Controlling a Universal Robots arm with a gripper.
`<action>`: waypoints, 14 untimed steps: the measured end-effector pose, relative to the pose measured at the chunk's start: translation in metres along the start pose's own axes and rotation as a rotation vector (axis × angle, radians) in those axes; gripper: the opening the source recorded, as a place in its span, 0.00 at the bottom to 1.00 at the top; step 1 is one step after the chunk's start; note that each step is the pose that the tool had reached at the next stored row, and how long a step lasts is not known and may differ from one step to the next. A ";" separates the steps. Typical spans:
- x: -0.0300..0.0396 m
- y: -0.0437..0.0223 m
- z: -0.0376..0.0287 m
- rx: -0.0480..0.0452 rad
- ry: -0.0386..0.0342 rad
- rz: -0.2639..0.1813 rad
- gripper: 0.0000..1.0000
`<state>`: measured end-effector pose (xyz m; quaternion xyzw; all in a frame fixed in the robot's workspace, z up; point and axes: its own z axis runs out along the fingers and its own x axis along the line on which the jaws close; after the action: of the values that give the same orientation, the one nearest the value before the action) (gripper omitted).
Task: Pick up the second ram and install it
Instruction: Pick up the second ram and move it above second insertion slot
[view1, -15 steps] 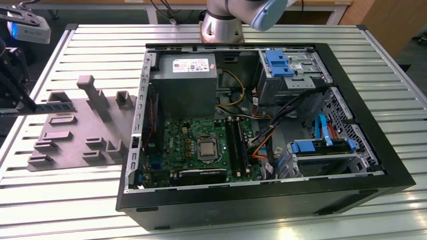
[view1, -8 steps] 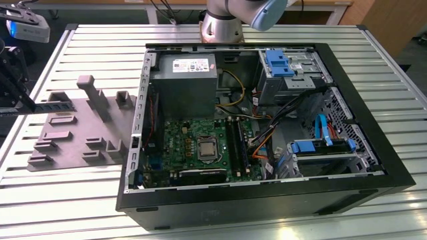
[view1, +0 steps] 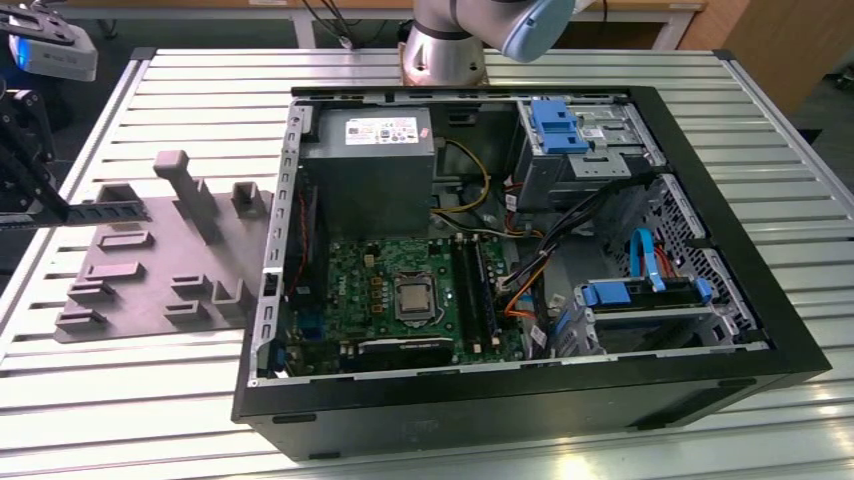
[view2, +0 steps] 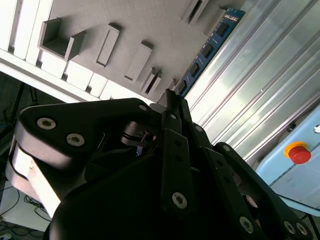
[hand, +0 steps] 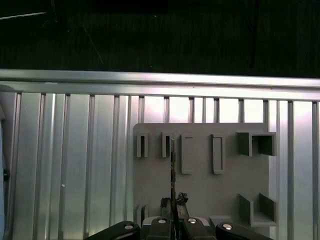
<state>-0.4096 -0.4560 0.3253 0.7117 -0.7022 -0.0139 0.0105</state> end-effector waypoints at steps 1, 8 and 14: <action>0.0000 0.0000 -0.0004 0.0000 0.0002 0.000 0.14; 0.0000 0.0001 -0.0028 0.0000 0.0012 0.000 0.14; 0.0000 0.0002 -0.0057 0.0001 0.0020 0.000 0.14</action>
<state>-0.4096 -0.4560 0.3310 0.7117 -0.7023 -0.0131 0.0112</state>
